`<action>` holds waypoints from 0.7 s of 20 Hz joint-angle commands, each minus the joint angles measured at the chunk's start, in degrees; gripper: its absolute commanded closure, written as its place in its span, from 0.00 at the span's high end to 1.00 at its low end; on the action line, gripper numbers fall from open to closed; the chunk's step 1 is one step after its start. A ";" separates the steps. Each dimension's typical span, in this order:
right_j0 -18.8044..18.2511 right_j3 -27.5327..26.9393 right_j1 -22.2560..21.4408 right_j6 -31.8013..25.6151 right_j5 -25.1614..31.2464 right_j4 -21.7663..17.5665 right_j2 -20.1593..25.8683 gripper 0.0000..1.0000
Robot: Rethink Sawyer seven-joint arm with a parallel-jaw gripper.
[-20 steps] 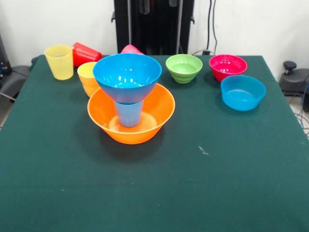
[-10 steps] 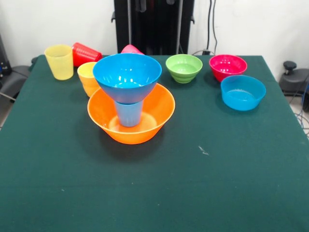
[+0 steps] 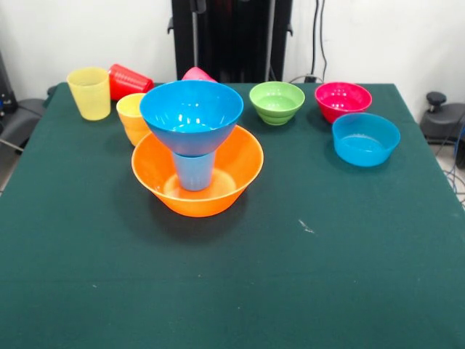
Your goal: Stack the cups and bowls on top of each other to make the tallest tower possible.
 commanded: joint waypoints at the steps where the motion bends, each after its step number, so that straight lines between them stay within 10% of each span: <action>1: -1.68 3.51 3.22 -3.31 -3.46 0.71 0.28 1.00; 14: -5.04 4.54 9.38 -6.90 -11.25 -1.23 3.07 1.00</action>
